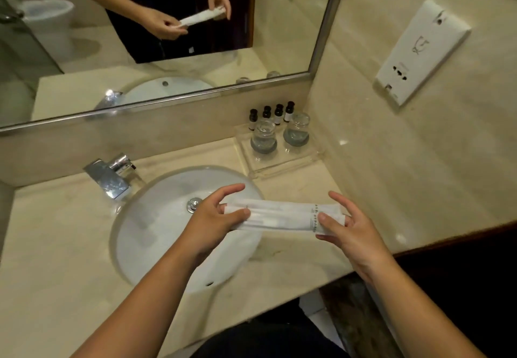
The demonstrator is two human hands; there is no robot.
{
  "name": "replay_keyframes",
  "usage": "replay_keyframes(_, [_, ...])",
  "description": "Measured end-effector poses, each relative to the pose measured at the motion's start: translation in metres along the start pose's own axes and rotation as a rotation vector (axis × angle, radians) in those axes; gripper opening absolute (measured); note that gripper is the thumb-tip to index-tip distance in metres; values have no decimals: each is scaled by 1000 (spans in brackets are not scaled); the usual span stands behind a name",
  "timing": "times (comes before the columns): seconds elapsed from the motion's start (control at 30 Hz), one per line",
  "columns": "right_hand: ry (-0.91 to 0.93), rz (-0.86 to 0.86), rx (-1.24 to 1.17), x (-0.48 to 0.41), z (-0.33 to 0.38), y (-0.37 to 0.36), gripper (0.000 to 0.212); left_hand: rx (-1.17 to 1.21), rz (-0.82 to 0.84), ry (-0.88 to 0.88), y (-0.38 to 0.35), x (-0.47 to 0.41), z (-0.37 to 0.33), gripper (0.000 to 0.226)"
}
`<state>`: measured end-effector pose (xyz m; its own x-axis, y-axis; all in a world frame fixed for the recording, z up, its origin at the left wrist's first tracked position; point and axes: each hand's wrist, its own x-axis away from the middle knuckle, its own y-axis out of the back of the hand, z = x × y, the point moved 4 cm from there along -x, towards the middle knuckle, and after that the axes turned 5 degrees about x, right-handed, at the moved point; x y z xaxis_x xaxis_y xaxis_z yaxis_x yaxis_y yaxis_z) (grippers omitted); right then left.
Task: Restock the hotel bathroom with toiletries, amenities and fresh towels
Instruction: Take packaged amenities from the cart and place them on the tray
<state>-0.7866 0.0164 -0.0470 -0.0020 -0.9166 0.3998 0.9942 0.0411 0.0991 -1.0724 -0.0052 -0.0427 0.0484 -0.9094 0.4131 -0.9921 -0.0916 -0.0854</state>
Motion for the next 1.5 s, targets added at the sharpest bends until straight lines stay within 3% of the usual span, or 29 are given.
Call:
replay_keyframes(0.37, [-223, 215, -124, -86, 4, -26, 48, 134, -228, 75, 15, -37, 4, 42])
replay_keyframes(0.47, [-373, 225, -281, -116, 0, -29, 60, 167, -290, 98, 18, -50, 7, 40])
replay_keyframes(0.7, [-634, 199, -457, -184, -25, -43, 58, 222, -364, 134, 23, -72, 20, 39])
replay_keyframes(0.87, [-663, 194, -430, -217, -43, -64, 21, 241, -405, 172, 34, -77, 31, 41])
replay_keyframes(1.13, [-697, 81, -527, -235, -51, -80, 49, 223, -425, 201, 54, -84, 31, 41])
replay_keyframes(1.3, [-682, 72, -525, -230, -47, -82, 45, 260, -459, 201, 63, -85, 25, 37])
replay_keyframes(1.43, [-715, 73, -454, -217, -59, -75, 19, 281, -494, 196, 74, -84, 25, 34])
replay_keyframes(1.5, [-741, 68, -412, -208, -69, -70, 19, 285, -506, 190, 78, -85, 26, 35])
